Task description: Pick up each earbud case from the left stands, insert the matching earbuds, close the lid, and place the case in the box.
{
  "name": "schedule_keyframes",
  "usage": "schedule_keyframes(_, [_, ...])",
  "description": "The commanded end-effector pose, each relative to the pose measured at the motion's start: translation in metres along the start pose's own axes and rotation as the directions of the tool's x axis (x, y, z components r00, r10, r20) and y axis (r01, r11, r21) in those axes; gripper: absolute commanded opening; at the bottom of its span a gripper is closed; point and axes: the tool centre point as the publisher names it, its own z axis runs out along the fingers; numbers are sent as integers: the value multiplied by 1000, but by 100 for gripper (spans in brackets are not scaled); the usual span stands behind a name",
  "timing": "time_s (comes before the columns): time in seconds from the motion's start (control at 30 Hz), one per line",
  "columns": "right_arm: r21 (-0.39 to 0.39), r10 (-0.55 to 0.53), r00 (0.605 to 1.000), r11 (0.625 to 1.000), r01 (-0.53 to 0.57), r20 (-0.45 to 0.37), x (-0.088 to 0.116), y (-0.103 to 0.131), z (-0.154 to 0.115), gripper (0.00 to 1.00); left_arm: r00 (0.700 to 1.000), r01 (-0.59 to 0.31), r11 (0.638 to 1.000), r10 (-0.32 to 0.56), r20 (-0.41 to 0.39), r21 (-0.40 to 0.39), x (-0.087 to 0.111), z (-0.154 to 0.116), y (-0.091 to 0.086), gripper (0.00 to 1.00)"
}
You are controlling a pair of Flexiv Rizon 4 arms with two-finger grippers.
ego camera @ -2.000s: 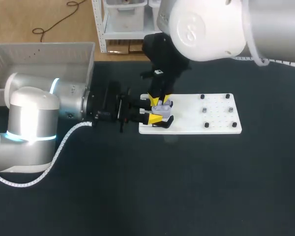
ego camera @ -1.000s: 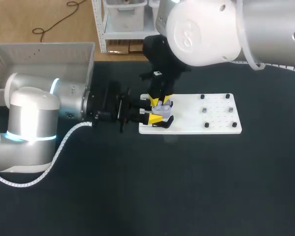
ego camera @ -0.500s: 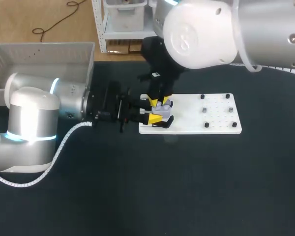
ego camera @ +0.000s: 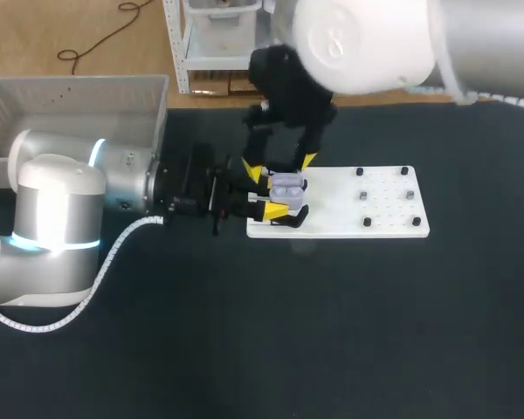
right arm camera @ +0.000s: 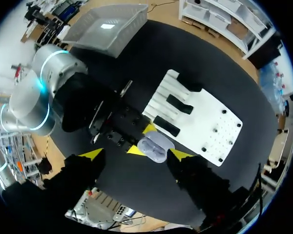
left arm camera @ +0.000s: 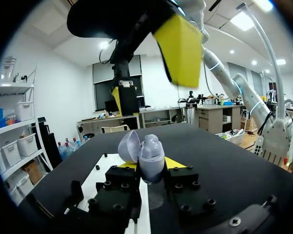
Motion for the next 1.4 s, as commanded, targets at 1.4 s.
schedule_keyframes(1.4, [146, 524, 835, 824, -547, 169, 5, -72, 39, 100, 1000, -3, 1000, 3, 2, -4, 0, 0, -1, 0])
